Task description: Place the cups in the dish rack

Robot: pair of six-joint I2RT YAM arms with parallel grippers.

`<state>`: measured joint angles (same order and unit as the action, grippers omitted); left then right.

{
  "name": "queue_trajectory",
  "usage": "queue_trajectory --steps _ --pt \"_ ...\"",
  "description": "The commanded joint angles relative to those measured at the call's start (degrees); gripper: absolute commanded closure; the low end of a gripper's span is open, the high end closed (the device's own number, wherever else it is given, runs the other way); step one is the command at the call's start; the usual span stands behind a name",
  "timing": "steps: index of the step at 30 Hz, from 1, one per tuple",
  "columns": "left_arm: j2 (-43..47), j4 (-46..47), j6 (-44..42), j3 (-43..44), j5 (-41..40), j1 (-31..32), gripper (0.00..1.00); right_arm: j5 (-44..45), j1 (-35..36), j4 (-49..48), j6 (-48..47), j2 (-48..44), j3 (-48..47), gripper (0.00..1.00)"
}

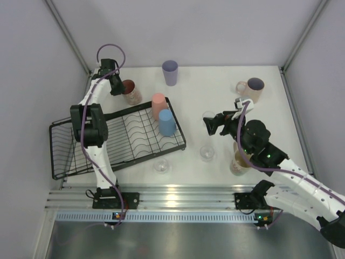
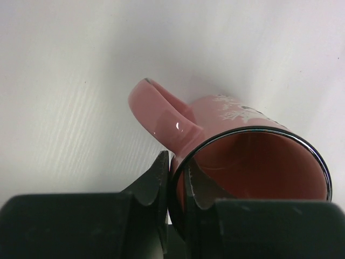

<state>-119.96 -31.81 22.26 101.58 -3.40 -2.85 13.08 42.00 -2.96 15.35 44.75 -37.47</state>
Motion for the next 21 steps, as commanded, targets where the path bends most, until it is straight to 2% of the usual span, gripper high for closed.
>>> queue_trajectory --steps 1,6,13,16,20,21 --pt "0.69 0.17 -0.29 3.09 3.13 -0.05 1.0 1.07 0.81 -1.87 -0.59 0.42 -0.32 0.01" --pt "4.03 0.35 -1.17 5.55 7.09 -0.05 1.0 -0.59 0.8 -1.44 0.03 3.14 -3.83 0.01" --pt "12.72 2.72 -1.43 6.09 9.98 -0.05 1.0 -12.71 -2.0 -0.11 1.87 9.99 -14.8 0.01" --pt "17.73 3.95 -1.08 4.6 13.14 -0.05 1.0 -19.03 -4.19 -1.6 3.71 12.02 -18.06 0.01" --pt "25.2 11.04 0.5 -0.93 19.82 -0.05 1.0 -26.07 -7.36 -5.2 5.12 13.69 -20.62 0.01" --pt "28.78 13.07 1.29 -4.51 21.75 -0.05 1.0 -27.74 -8.24 -6.17 6.17 14.13 -21.06 0.01"
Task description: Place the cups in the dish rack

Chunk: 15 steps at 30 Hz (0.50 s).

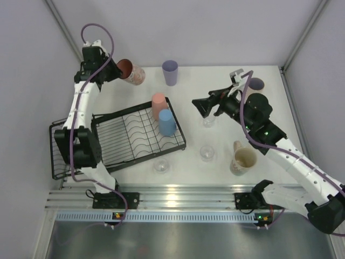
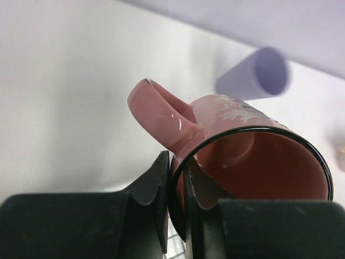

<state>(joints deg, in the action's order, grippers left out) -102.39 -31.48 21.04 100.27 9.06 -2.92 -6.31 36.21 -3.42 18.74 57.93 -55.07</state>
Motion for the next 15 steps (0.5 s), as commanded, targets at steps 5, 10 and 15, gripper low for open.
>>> queue_trajectory --steps 5,10,15 --pt "20.37 30.93 12.95 -16.4 30.78 0.02 1.0 -22.94 -10.88 -17.11 10.77 4.46 -6.36 0.01" --pt "25.74 54.29 26.84 -26.78 41.38 0.11 1.0 -30.86 -13.44 -20.49 14.13 10.25 -13.12 0.06" --pt "30.67 65.83 34.67 -33.9 43.93 0.28 1.0 -34.81 -13.36 -27.48 20.51 14.13 -13.93 0.01"
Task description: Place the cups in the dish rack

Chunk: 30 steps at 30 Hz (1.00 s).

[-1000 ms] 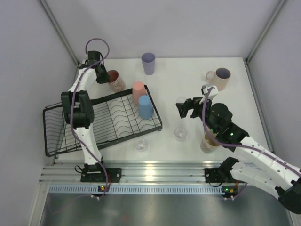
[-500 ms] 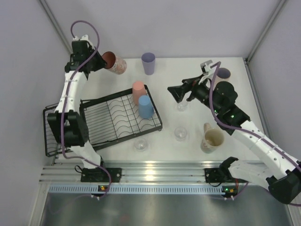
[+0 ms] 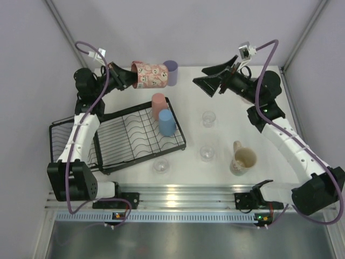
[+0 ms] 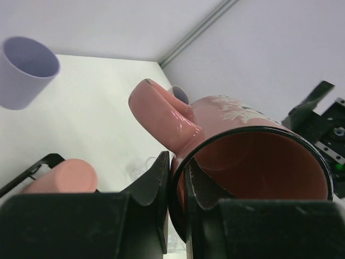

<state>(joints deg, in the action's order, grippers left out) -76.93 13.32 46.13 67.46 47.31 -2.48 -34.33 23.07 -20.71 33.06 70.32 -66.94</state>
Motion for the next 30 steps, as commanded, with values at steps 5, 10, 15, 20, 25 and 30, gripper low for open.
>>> queue_trajectory --steps 5,10,15,20,25,30 --pt "7.22 25.15 11.7 -2.33 5.95 1.33 1.0 -8.21 -0.13 -19.53 15.27 4.99 -0.92 0.01" --pt "7.76 30.97 14.61 -3.57 6.74 2.22 1.0 -8.3 1.53 -22.53 18.27 7.28 -1.27 0.01" --pt "7.49 30.98 12.15 -4.62 10.08 3.97 1.0 -8.74 1.72 -22.71 17.74 7.28 -1.35 0.01" --pt "7.75 31.06 12.76 -6.99 11.4 3.97 1.0 -7.95 1.63 -21.57 17.74 6.58 -1.36 0.01" --pt "10.47 31.24 9.26 -8.4 9.12 4.06 1.0 -4.53 1.71 -20.5 19.31 3.25 2.58 0.01" --pt "10.49 31.5 5.29 -6.3 9.02 5.64 1.0 -3.82 3.03 -22.63 21.88 1.13 6.03 0.01"
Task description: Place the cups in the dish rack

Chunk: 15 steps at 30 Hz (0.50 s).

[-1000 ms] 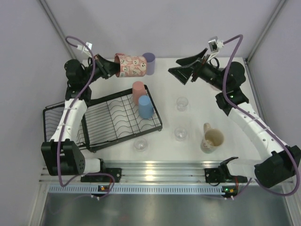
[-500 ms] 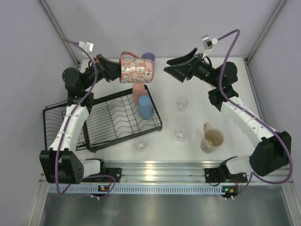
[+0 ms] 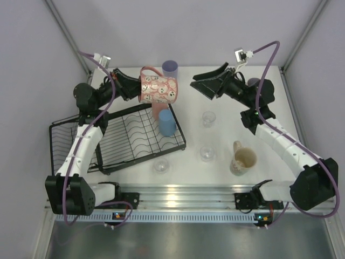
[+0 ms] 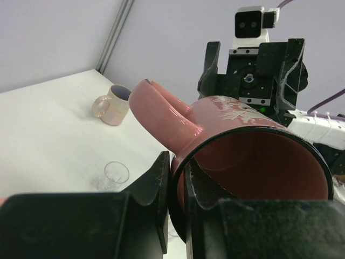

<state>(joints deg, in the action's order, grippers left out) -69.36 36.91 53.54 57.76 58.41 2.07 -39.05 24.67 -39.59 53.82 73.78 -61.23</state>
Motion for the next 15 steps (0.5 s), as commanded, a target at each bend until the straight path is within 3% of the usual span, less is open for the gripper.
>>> queue_trajectory --steps 1,4,7,8,9,10,11,12,15 --pt "2.22 7.92 -2.64 4.02 -0.51 1.45 1.0 0.29 1.7 -2.87 0.06 -2.5 -0.63 0.01" --pt "-0.5 5.03 -1.68 6.91 1.52 1.89 1.0 1.51 1.7 7.92 -7.22 -2.85 -5.54 0.01" --pt "-0.87 -1.45 -3.77 7.19 0.66 1.98 1.0 9.4 2.14 28.54 -17.32 -3.55 -12.84 0.06" --pt "-0.6 -6.01 -6.58 7.72 -2.74 2.06 1.0 12.56 2.66 38.27 -22.39 -3.64 -15.12 0.07" --pt "-0.34 -17.28 -13.65 9.72 -5.65 2.24 1.0 19.38 3.89 43.15 -24.36 -3.73 -18.71 0.08" --pt "-0.16 -22.87 -17.46 11.05 -8.81 3.2 1.0 22.75 4.68 46.07 -25.77 -3.82 -20.14 0.1" --pt "-0.25 -27.8 -20.81 12.71 -16.76 4.16 1.0 25.66 5.65 50.19 -27.44 -3.73 -21.29 0.12" --pt "-0.51 -32.38 -25.8 14.04 -20.15 5.31 1.0 30.65 7.4 51.62 -28.33 -3.82 -23.21 0.18" --pt "-2.09 -40.41 -27.44 17.82 -30.51 10.23 1.0 38.75 11.96 54.44 -32.37 -2.94 -25.51 0.28"
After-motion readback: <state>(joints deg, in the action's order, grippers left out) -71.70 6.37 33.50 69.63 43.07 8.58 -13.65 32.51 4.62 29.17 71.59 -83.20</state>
